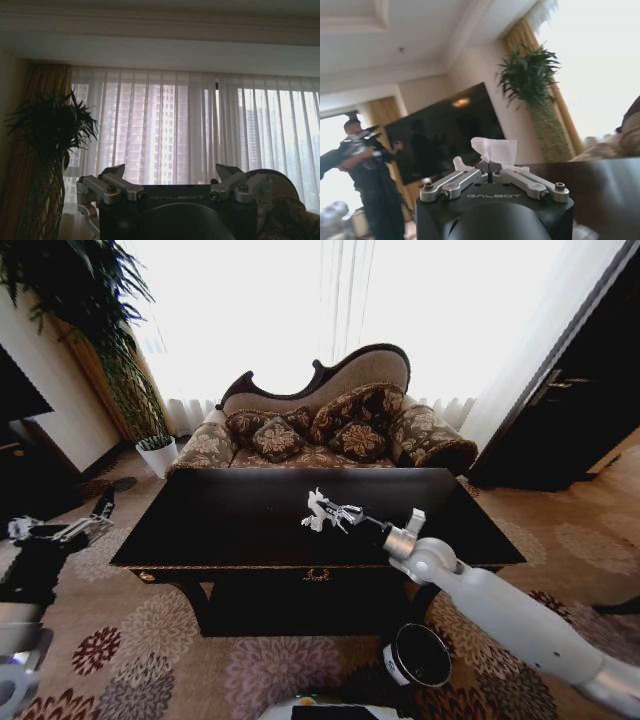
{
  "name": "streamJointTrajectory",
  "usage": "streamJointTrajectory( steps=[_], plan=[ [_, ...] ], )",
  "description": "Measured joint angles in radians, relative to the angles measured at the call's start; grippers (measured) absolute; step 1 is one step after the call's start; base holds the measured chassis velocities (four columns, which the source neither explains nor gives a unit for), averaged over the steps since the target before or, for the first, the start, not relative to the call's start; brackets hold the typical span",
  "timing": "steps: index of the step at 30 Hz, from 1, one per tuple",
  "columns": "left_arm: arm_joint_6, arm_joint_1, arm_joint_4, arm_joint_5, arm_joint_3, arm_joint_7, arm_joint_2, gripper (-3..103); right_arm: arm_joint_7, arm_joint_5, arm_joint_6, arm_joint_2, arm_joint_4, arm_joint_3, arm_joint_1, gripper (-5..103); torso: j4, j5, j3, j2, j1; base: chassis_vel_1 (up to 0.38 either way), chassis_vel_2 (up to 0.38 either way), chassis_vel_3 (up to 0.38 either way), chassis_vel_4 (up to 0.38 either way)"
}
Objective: Move to the front of the table and place the trash on the table into the trash bin.
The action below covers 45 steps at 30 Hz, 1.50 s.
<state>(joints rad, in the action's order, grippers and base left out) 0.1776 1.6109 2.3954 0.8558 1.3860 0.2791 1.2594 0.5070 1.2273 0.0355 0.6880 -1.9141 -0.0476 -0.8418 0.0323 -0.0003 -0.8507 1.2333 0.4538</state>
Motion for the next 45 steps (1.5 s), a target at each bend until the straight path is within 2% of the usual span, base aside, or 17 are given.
streamJointTrajectory(
  steps=[4, 5, 6, 9, 13, 15, 17, 19, 20, 23, 27, 29, 35, 40, 42, 45],
  plan=[
    [0.000, -0.001, 0.001, 0.003, 0.000, 0.000, -0.001, 100, 0.068, -0.026, 0.003, 0.031, -0.024, 0.072, -0.116, 0, 0.0003, 0.0002, 0.000, 0.000, 0.000, 0.000, 0.000, 0.000, 0.000],
    [0.000, -0.002, 0.001, 0.004, -0.002, 0.000, -0.001, 100, 0.118, -0.053, 0.004, 0.052, -0.034, 0.118, -0.181, 0, 0.0003, 0.0001, 0.000, 0.000, 0.000, 0.000, 0.000, 0.000, 0.000],
    [0.000, -0.002, 0.001, 0.004, -0.002, 0.000, -0.001, 100, 0.118, -0.053, 0.004, 0.052, -0.034, 0.118, -0.181, 0, 0.0003, 0.0001, 0.000, 0.000, 0.000, 0.000, 0.000, 0.000, 0.000],
    [-0.001, -0.001, 0.005, 0.004, -0.011, 0.000, 0.001, 100, 0.218, -0.105, 0.016, 0.094, -0.038, 0.202, -0.307, 0, 0.0002, 0.0000, 0.000, 0.000, 0.000, 0.000, 0.000, 0.000, 0.000],
    [-0.001, -0.001, 0.008, 0.003, -0.018, 0.000, 0.004, 100, 0.271, -0.163, 0.034, 0.135, -0.024, 0.250, -0.397, 0, 0.0002, 0.0000, 0.000, 0.000, 0.000, 0.000, 0.000, 0.000, 0.000],
    [-0.001, -0.001, 0.009, 0.002, -0.021, 0.000, 0.006, 100, 0.328, -0.214, 0.062, 0.169, 0.009, 0.278, -0.462, 0, 0.0002, 0.0001, 0.000, 0.000, 0.000, 0.000, 0.000, 0.000, 0.000],
    [-0.002, -0.001, 0.009, 0.002, -0.022, 0.000, 0.006, 100, 0.351, -0.230, 0.075, 0.180, 0.024, 0.287, -0.483, 0, 0.0002, 0.0001, 0.000, 0.000, 0.000, 0.000, 0.000, 0.000, 0.000],
    [-0.003, 0.000, 0.009, 0.002, -0.021, 0.000, 0.006, 100, 0.431, -0.265, 0.116, 0.210, 0.071, 0.310, -0.544, 0, 0.0002, 0.0000, 0.000, 0.000, 0.000, 0.000, 0.000, 0.000, 0.000],
    [-0.003, 0.000, 0.009, 0.002, -0.021, 0.000, 0.006, 100, 0.431, -0.265, 0.116, 0.210, 0.071, 0.310, -0.544, 0, 0.0002, 0.0000, 0.000, 0.000, 0.000, 0.000, 0.000, 0.000, 0.000],
    [-0.005, 0.000, 0.006, 0.003, -0.015, 0.000, 0.002, 100, 0.528, -0.317, 0.171, 0.244, 0.155, 0.333, -0.599, 0, 0.0003, 0.0000, 0.000, 0.000, 0.000, 0.000, 0.000, 0.000, 0.000],
    [-0.006, 0.000, 0.005, 0.004, -0.014, 0.001, 0.001, 100, 0.565, -0.373, 0.208, 0.267, 0.250, 0.337, -0.610, 0, 0.0002, 0.0001, 0.000, 0.000, 0.000, 0.000, 0.000, 0.000, 0.000],
    [-0.006, -0.001, 0.005, 0.004, -0.017, 0.000, 0.001, 100, 0.567, -0.417, 0.228, 0.277, 0.324, 0.327, -0.600, 0, 0.0002, 0.0001, 0.000, 0.000, 0.000, 0.000, 0.000, 0.000, 0.000],
    [-0.006, 0.000, 0.006, 0.004, -0.017, 0.001, -0.003, 100, 0.528, -0.470, 0.234, 0.287, 0.428, 0.298, -0.568, 0, 0.0003, 0.0002, 0.000, 0.000, 0.000, 0.000, 0.000, 0.000, 0.000],
    [-0.007, 0.001, 0.003, 0.013, -0.004, 0.001, -0.012, 100, 0.418, -0.562, 0.234, 0.293, 0.538, 0.262, -0.510, 0, 0.0002, 0.0001, 0.000, 0.000, 0.000, 0.000, 0.000, 0.000, 0.000],
    [-0.007, 0.002, 0.003, 0.014, -0.004, 0.001, -0.013, 100, 0.403, -0.573, 0.234, 0.293, 0.550, 0.259, -0.505, 0, 0.0001, 0.0001, 0.000, 0.000, 0.000, 0.000, 0.000, 0.000, 0.000],
    [-0.007, 0.002, -0.002, 0.015, 0.000, 0.001, -0.017, 100, 0.299, -0.665, 0.230, 0.301, 0.642, 0.253, -0.466, 0, 0.0001, 0.0001, 0.000, 0.000, 0.000, 0.000, 0.000, 0.000, 0.000]
  ],
)
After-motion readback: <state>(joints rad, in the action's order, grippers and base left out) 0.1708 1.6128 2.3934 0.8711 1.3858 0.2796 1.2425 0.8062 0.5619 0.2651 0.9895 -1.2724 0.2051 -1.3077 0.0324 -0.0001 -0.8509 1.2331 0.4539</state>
